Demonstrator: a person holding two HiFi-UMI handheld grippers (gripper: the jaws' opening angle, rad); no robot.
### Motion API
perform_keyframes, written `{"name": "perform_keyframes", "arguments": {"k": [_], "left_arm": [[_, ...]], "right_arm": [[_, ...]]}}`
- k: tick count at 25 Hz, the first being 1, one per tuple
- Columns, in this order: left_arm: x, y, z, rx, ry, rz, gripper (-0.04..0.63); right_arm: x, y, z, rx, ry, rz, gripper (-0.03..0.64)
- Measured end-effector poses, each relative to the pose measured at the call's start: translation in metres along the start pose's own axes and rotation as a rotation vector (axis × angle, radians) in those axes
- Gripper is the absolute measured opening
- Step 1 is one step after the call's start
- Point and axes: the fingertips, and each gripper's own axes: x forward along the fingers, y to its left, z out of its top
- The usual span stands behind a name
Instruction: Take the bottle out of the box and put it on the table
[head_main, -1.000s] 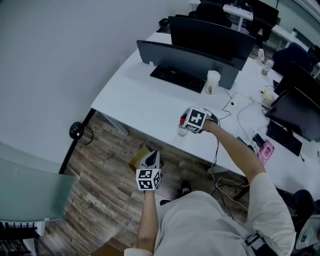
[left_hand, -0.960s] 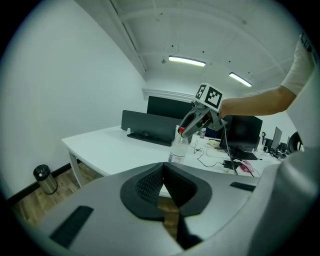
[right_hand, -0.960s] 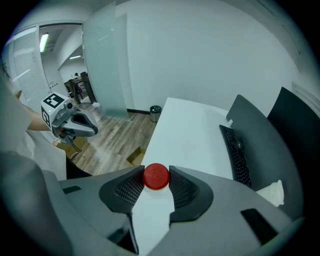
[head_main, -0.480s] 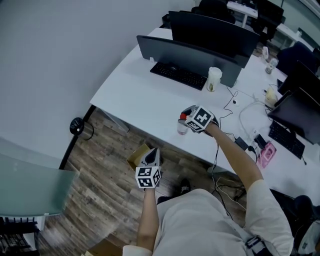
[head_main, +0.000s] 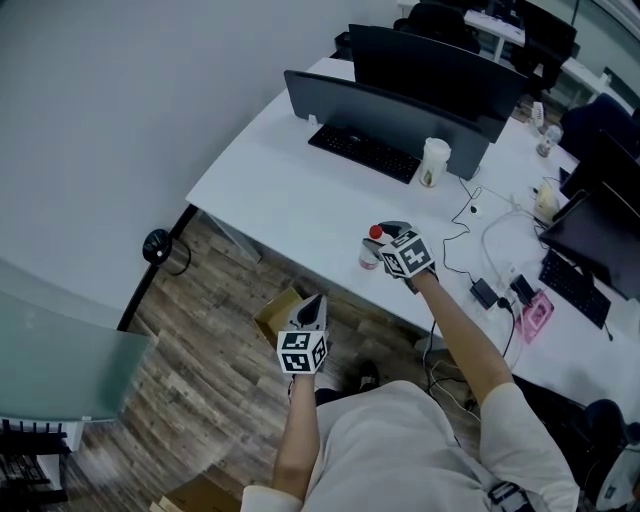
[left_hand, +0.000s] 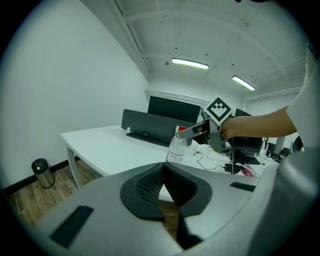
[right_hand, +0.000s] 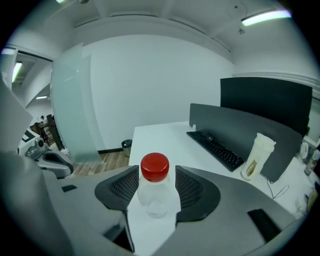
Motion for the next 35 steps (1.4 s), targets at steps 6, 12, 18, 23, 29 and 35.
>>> {"name": "perform_keyframes", "arguments": {"k": [6,12,18,23,29,35], "left_arm": [[-0.002,-0.001,-0.002,-0.014,-0.013,0.01,0.015],[-0.006,-0.001,0.005,-0.002,-0.038,0.007,0.015],[-0.009,-0.011,0.014,0.021,-0.056,-0.04,0.014],[-0.017,-0.022,0.014,0.051,-0.037,-0.094,0.015],[-0.041,-0.036,0.011,0.091,-0.02,-0.155,0.015],[-0.076,-0.037,0.005,0.108,-0.025,-0.187,0.015]], "right_arm": [[-0.015,-0.005,-0.009,0.101,-0.073,-0.061,0.258],[-0.03,0.009,-0.029,0.179,-0.11,-0.114,0.257],[-0.057,0.04,-0.048,0.291,-0.2,-0.191,0.256],[-0.087,0.077,-0.054,0.322,-0.276,-0.228,0.256],[-0.125,0.113,-0.071,0.392,-0.335,-0.323,0.256],[-0.138,0.152,-0.095,0.443,-0.329,-0.353,0.256]]}}
